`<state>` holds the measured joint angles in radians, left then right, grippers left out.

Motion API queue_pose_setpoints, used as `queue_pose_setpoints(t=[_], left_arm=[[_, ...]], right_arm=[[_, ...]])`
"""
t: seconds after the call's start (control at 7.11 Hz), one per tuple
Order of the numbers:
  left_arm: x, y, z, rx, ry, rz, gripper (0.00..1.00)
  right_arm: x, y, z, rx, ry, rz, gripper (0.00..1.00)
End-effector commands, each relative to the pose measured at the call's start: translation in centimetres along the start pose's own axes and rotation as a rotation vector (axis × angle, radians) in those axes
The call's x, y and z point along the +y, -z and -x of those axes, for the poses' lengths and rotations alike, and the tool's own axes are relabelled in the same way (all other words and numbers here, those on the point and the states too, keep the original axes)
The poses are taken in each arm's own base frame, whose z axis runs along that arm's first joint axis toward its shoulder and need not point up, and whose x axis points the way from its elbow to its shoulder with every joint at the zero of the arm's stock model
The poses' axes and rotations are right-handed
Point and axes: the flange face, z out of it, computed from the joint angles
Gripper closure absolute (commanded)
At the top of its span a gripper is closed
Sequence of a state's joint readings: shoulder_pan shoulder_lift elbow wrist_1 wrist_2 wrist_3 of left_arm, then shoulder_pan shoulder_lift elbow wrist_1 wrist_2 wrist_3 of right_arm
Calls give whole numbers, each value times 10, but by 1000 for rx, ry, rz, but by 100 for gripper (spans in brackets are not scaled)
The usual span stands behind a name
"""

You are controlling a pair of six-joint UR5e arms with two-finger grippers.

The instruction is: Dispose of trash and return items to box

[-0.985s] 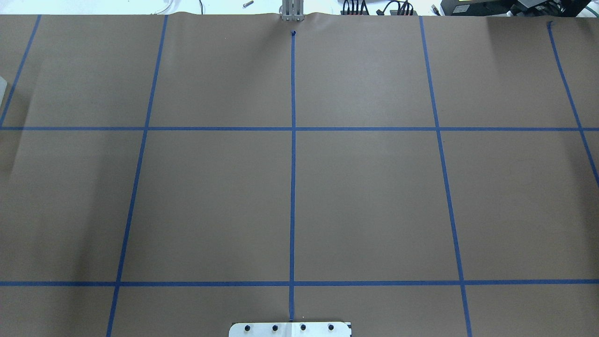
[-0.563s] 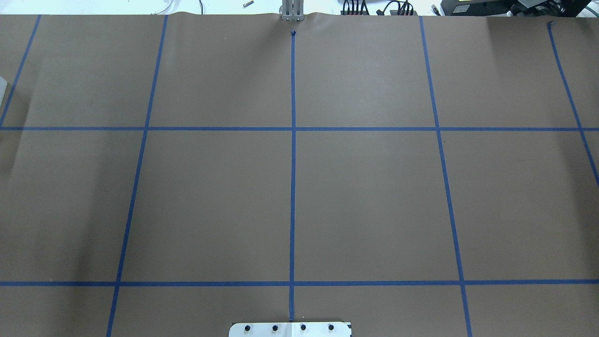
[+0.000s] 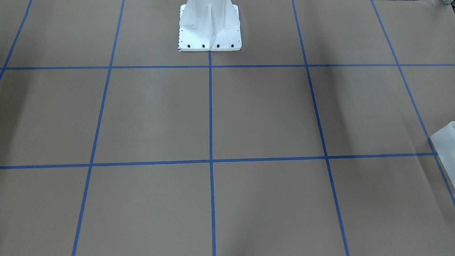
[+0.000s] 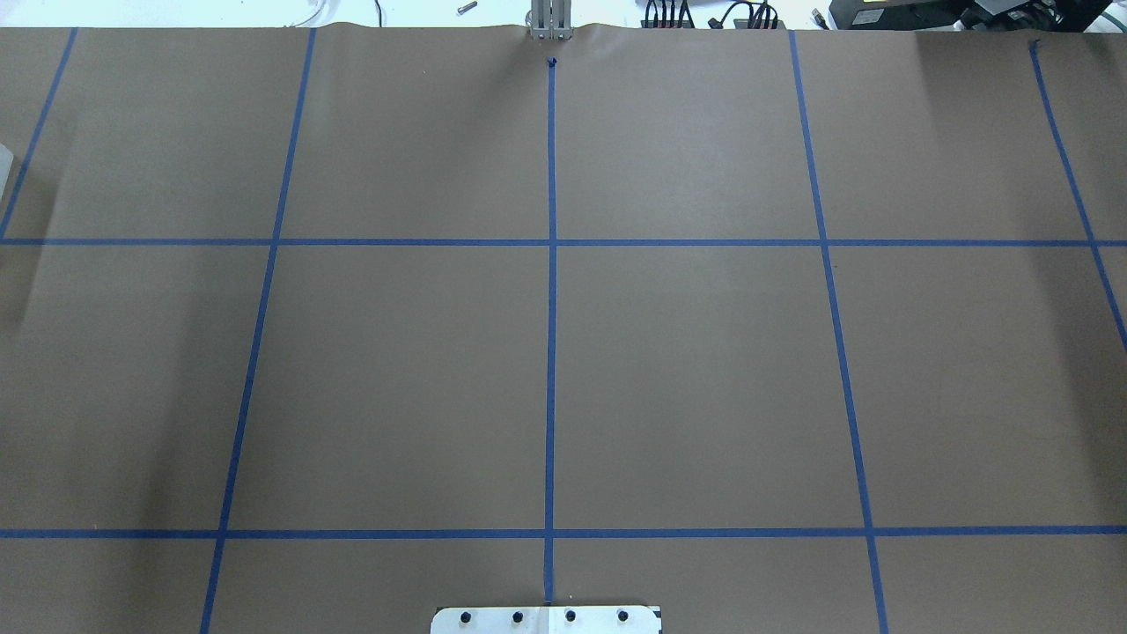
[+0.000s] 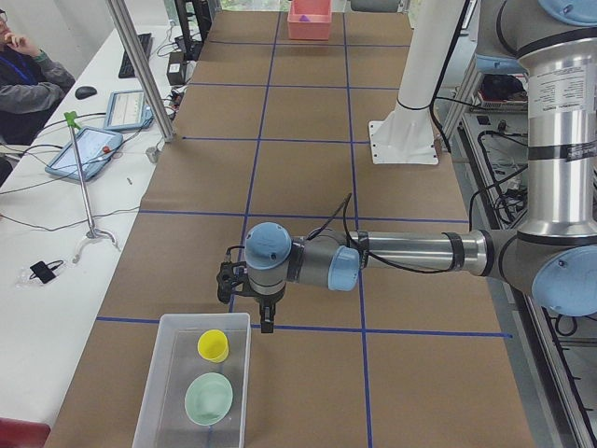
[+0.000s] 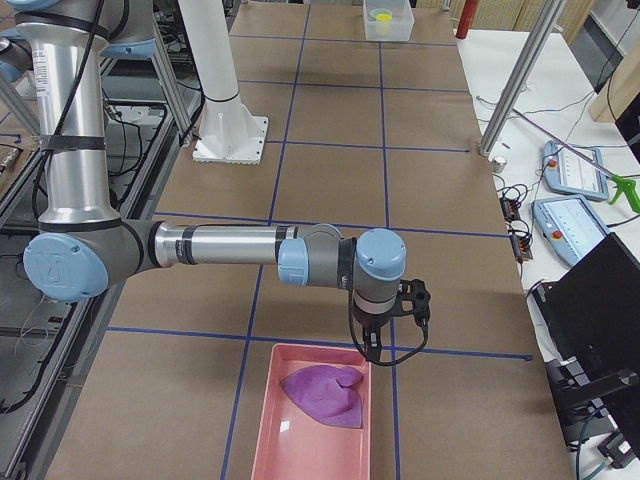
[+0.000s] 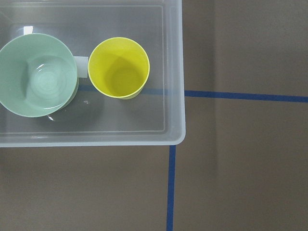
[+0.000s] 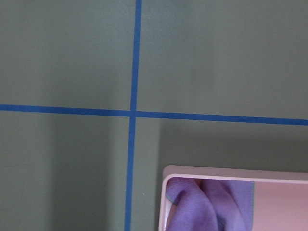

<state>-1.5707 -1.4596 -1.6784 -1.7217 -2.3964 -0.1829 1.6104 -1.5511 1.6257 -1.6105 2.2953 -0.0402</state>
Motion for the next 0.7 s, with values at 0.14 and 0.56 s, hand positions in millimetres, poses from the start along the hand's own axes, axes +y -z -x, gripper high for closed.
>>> queue_pose_setpoints(t=[0.14,0.56], left_arm=[[11,-7,10,0,30,11,2],[5,-1,3,8,-18,-33,2]], right_arm=[[18,-16,13,0,72,-56,0],[29,-24,9,-7,69,-61,0]])
